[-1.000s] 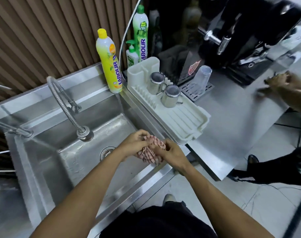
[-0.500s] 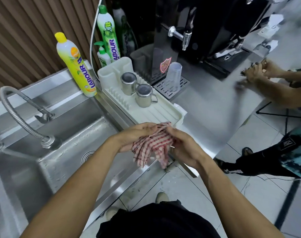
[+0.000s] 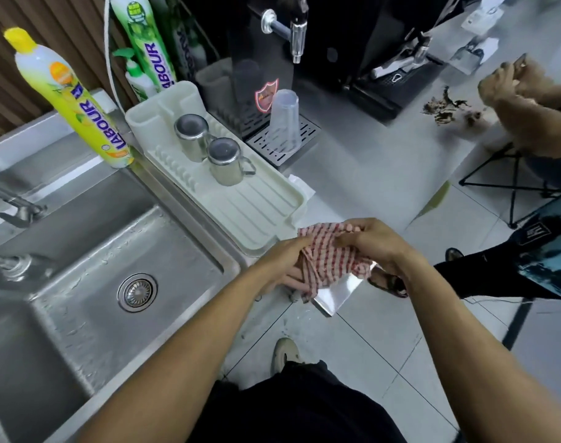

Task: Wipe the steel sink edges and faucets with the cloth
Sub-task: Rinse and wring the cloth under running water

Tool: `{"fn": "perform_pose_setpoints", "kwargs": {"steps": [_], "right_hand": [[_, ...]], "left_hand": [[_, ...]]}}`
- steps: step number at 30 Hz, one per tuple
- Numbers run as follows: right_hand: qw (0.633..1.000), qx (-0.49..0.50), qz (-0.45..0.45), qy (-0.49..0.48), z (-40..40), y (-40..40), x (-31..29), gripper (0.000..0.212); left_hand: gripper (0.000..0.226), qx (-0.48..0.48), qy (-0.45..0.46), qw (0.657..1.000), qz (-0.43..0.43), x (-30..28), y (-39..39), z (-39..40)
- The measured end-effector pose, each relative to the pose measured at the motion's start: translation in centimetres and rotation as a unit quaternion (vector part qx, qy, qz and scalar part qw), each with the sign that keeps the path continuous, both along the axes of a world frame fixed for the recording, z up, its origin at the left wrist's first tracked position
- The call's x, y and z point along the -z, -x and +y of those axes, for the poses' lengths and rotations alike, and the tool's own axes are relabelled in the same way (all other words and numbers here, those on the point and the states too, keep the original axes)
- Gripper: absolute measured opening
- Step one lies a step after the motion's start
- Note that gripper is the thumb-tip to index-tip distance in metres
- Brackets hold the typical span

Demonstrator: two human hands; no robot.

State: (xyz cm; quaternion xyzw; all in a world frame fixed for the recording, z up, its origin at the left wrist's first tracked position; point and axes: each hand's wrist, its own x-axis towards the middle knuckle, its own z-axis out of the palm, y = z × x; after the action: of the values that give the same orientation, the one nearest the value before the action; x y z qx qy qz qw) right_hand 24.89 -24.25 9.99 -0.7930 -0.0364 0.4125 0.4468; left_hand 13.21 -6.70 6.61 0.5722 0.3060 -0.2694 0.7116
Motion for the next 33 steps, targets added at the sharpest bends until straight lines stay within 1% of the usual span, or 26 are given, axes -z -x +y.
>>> {"fn": "perform_pose_setpoints", "kwargs": {"steps": [1,2,3,4,5,6,7,9,11,13,14,16,18,19,20,22,24,25,26,28,29,30,31,33], "right_hand": [[0.999,-0.015,-0.030,0.018,-0.2,-0.9,-0.1,0.010],[0.996,-0.037,-0.065,0.038,-0.1,-1.9,0.1,0.012],[0.990,-0.066,-0.105,0.059,0.1,-2.5,0.4,0.016],[0.981,-0.100,-0.145,0.080,0.5,-3.1,1.1,0.020],[0.970,-0.131,-0.180,0.100,0.8,-3.5,2.1,0.024],[0.960,-0.153,-0.206,0.116,1.1,-3.7,3.2,0.027],[0.952,-0.164,-0.227,0.126,1.5,-3.8,4.0,0.028],[0.940,-0.167,-0.269,0.126,2.0,-4.1,4.7,0.032],[0.937,-0.156,-0.298,0.092,2.6,-4.2,4.2,0.037],[0.935,-0.146,-0.321,0.045,2.7,-3.9,3.3,0.043],[0.929,-0.155,-0.335,0.033,2.5,-3.6,3.1,0.042],[0.909,-0.220,-0.352,0.047,1.1,-2.2,3.6,0.036],[0.876,-0.303,-0.369,0.073,-1.1,0.1,5.2,0.040],[0.863,-0.326,-0.379,0.072,-2.1,1.3,6.0,0.043],[0.856,-0.324,-0.396,0.070,-2.7,2.0,6.6,0.044],[0.855,-0.275,-0.437,0.052,-2.5,3.0,7.8,0.046],[0.860,-0.229,-0.452,0.056,-0.8,3.3,8.4,0.052],[0.861,-0.221,-0.453,0.071,0.3,3.5,8.7,0.056],[0.857,-0.224,-0.453,0.096,1.2,3.7,9.3,0.059],[0.839,-0.249,-0.456,0.160,1.9,4.5,11.1,0.066],[0.827,-0.269,-0.457,0.186,1.8,5.0,12.0,0.068],[0.820,-0.283,-0.456,0.199,1.4,5.3,12.9,0.070],[0.816,-0.295,-0.451,0.209,1.1,5.5,13.4,0.071],[0.814,-0.295,-0.450,0.220,1.0,5.7,13.8,0.072]], "left_hand": [[0.045,-0.002,0.027,1.000,0.003,0.1,-0.6,-0.4],[0.045,-0.008,0.035,0.999,0.005,0.4,-1.1,-0.7],[0.044,-0.015,0.006,1.000,0.004,0.8,-1.6,-0.7],[0.041,-0.008,-0.072,0.997,-0.007,1.4,-2.0,-0.6],[0.037,0.017,-0.182,0.983,-0.033,2.0,-2.4,-0.4],[0.034,0.047,-0.286,0.955,-0.059,2.7,-2.6,0.0],[0.030,0.063,-0.359,0.928,-0.077,3.2,-2.7,0.3],[0.025,0.057,-0.417,0.902,-0.096,3.1,-2.8,0.4],[0.025,0.036,-0.454,0.881,-0.125,2.8,-3.0,0.5],[0.026,0.040,-0.482,0.856,-0.183,2.7,-2.6,0.6],[0.026,0.067,-0.491,0.840,-0.219,2.8,-2.2,0.8],[0.028,0.165,-0.503,0.805,-0.268,3.9,-1.0,1.2],[0.037,0.268,-0.508,0.762,-0.298,5.6,0.5,1.6],[0.042,0.300,-0.508,0.746,-0.310,6.3,1.2,1.7],[0.043,0.301,-0.509,0.740,-0.322,6.8,1.4,1.7],[0.038,0.256,-0.517,0.743,-0.339,6.9,1.8,1.8],[0.035,0.210,-0.534,0.747,-0.335,6.7,1.8,1.8],[0.036,0.201,-0.545,0.743,-0.332,6.3,1.8,1.8],[0.036,0.197,-0.564,0.726,-0.340,6.2,1.8,2.0],[0.037,0.212,-0.612,0.675,-0.354,6.3,2.3,2.4],[0.040,0.223,-0.633,0.655,-0.346,6.3,2.5,2.7],[0.044,0.231,-0.652,0.644,-0.327,6.5,2.7,2.9],[0.051,0.239,-0.661,0.645,-0.299,6.7,2.9,3.0],[0.063,0.256,-0.665,0.660,-0.237,7.2,3.2,3.2]]}}
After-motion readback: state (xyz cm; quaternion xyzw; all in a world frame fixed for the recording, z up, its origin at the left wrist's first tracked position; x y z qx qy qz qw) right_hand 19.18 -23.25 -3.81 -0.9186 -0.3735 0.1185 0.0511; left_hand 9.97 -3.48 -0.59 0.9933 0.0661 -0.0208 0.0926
